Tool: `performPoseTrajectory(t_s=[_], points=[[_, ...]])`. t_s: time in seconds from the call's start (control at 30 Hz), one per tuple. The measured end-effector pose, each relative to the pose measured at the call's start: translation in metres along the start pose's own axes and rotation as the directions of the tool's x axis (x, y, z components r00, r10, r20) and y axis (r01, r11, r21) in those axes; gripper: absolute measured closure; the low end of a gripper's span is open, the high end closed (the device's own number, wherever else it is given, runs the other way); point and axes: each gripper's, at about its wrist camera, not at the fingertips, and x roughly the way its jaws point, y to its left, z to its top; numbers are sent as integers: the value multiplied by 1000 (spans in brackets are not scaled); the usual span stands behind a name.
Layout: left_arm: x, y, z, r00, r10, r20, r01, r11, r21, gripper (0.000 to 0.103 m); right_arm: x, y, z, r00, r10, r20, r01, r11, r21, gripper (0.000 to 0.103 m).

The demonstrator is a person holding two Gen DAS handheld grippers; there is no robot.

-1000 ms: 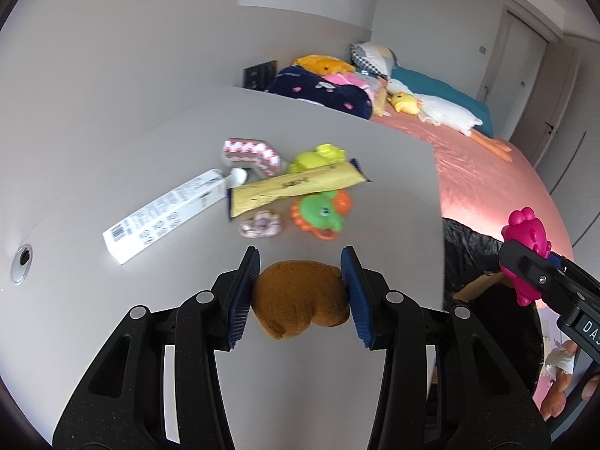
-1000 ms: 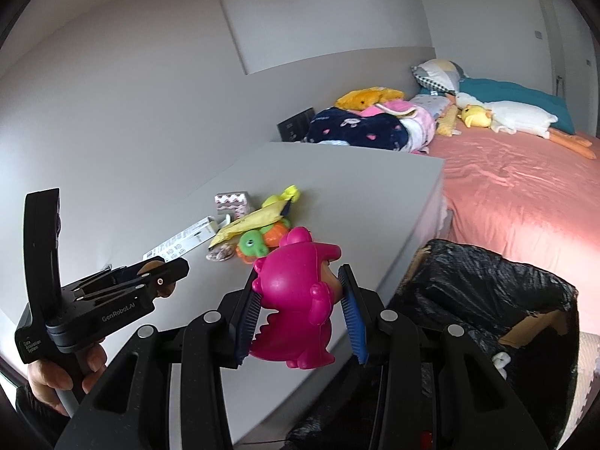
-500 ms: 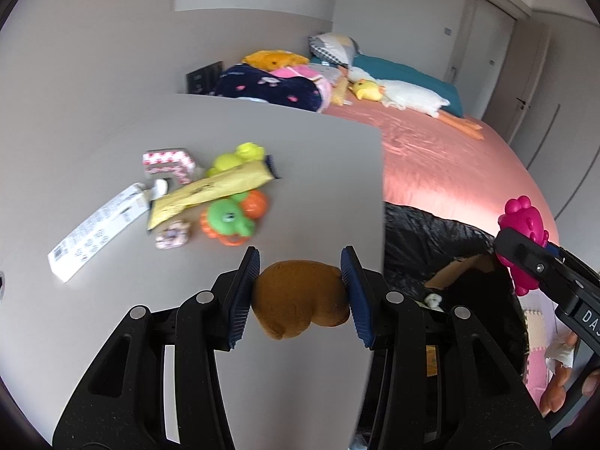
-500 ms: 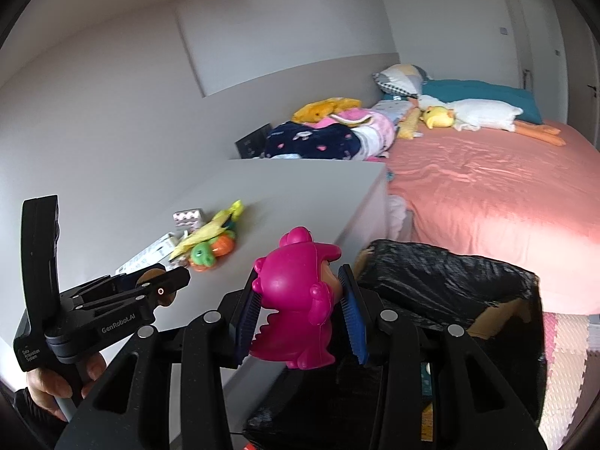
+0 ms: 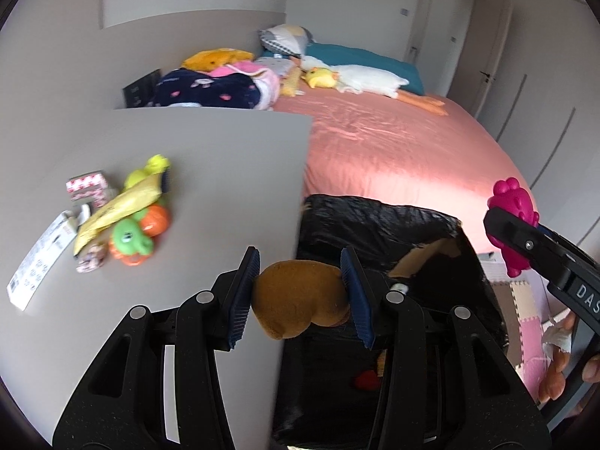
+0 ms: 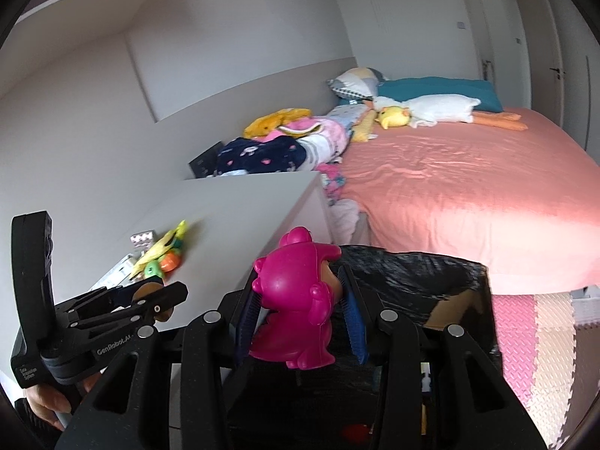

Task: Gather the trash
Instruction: 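Open both tools over the black trash bag to drop the plush and toy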

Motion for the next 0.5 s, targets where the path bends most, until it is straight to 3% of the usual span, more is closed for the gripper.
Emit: performPoseTrajectory(t_s=[0.3,0.4,0.43,0.47,0.5], points=[[18,-43,1,997,-65,-42,68,994,86,58,-10,-39,5,997,-74,16,73,995,60,61],[21,-52,-3,991,-115,-69,122,986,111,56,-10,-45,7,995,-96,-5,96,994,56,58],[21,-55,-4,988,-130,-79,139,983,121,38,-10,-48,8,993,-122,-2,122,990,64,41],[21,-57,-5,988,-132,-82,142,982,126,9,-12,-49,8,990,-142,6,141,987,74,21],[19,-58,-6,990,-121,-72,130,983,131,7,-13,-51,8,986,-164,20,161,983,86,18]])
